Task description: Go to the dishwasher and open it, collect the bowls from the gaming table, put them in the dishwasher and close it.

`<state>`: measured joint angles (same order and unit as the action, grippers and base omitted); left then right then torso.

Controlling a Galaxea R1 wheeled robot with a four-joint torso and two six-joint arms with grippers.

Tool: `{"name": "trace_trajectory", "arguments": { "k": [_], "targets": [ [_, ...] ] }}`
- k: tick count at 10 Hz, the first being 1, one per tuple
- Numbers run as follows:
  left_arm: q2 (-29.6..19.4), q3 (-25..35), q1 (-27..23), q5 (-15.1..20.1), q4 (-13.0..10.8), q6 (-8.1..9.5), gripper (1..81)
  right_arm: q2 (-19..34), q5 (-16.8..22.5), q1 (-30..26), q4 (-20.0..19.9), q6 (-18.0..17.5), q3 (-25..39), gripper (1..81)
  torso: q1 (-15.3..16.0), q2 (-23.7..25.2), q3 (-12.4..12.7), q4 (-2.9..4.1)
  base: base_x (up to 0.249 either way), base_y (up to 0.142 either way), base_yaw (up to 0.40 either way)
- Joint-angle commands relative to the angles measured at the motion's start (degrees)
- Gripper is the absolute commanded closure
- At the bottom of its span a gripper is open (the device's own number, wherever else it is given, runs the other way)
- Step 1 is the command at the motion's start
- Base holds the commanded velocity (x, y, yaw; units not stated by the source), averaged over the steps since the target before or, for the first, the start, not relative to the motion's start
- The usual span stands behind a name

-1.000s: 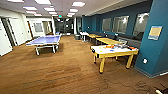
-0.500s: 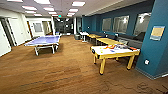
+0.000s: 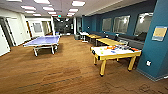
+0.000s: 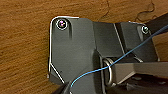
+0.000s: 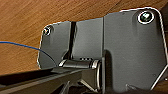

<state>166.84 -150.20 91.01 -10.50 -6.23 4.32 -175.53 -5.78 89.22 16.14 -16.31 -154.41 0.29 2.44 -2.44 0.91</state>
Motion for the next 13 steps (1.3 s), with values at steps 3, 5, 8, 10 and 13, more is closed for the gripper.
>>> {"name": "trace_trajectory", "arguments": {
  "k": [3,5,8,10,13],
  "targets": [
    [-0.5,-0.2,-2.4,2.5,-0.2,-0.27,1.0,-0.5,2.5,-2.6,0.1,0.1,0.5,1.0,0.0,0.0,0.0,0.0,0.137,0.0,0.0],
    [-0.4,-0.2,-2.4,2.5,-0.2,-0.27,1.0,-0.5,2.4,-2.6,0.0,0.1,0.5,1.0,0.0,0.0,0.0,0.0,0.137,0.0,0.0],
    [-0.3,-0.2,-2.4,2.4,-0.2,-0.27,1.0,-0.5,2.4,-2.4,0.0,0.1,0.5,1.0,0.0,0.0,0.0,0.0,0.137,0.0,0.0],
    [-0.3,-0.2,-2.4,2.5,-0.2,-0.27,1.0,-0.3,2.4,-2.4,-0.1,0.1,0.4,1.0,0.0,0.0,0.0,0.0,0.137,0.031,0.0],
    [-0.3,-0.2,-2.4,2.5,-0.2,-0.27,1.0,-0.3,2.4,-2.3,-0.1,0.1,0.4,1.0,0.0,0.0,0.0,0.0,0.137,0.076,0.0]
  ]
}}
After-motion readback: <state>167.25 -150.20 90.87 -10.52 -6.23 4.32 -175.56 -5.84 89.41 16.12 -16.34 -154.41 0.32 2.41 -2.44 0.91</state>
